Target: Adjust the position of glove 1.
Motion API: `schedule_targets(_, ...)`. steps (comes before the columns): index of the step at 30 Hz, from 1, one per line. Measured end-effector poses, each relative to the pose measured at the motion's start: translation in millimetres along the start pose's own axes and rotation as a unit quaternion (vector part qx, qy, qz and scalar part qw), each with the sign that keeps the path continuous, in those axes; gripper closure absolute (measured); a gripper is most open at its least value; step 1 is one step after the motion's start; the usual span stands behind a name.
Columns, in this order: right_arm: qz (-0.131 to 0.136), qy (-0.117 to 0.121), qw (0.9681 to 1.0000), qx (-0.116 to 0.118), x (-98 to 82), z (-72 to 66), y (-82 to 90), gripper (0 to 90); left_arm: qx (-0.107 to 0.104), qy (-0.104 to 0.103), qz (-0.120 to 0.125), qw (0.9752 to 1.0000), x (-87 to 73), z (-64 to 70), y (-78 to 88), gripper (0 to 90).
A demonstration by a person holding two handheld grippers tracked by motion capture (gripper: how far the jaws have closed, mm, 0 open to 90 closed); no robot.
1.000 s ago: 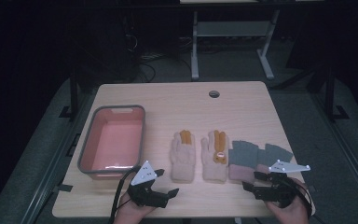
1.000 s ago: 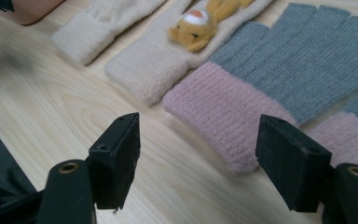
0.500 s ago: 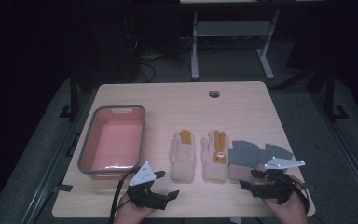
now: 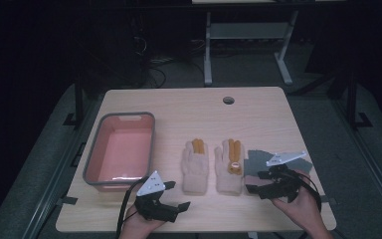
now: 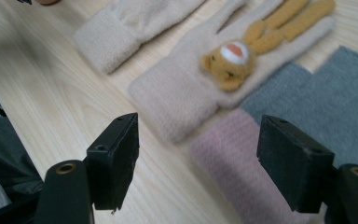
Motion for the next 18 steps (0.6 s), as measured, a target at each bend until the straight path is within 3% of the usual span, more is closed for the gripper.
schedule_targets(6,-0.026,0.009,0.9996,0.007,20.9,0.3,-10.5,30.4,0.001,-0.006,0.001,1.0,0.8,2.6,0.6,15.9)
schedule_targets(13,-0.043,0.039,0.9983,-0.005,44.5,0.4,-24.1,32.0,-0.001,-0.008,-0.003,1.0,0.5,3.1,-1.5,15.9)
schedule_targets(16,-0.049,0.039,0.998,-0.004,49.8,1.1,-29.6,32.0,-0.001,-0.013,-0.003,0.9999,0.9,3.6,-1.2,15.9)
schedule_targets(18,-0.067,0.045,0.9967,-0.007,56.2,1.4,-40.3,33.2,0.002,-0.015,-0.005,0.9999,1.3,4.1,-1.0,15.9)
Point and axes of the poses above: each handheld gripper's, and its own axes: y roughly backward along the jaws, x roughly out of its top, z roughly to its right, the point moved 4 cm from there along -y, roughly forward along the jaws, and after that the axes turned 8 degrees about -x, right-handed, at the moved point
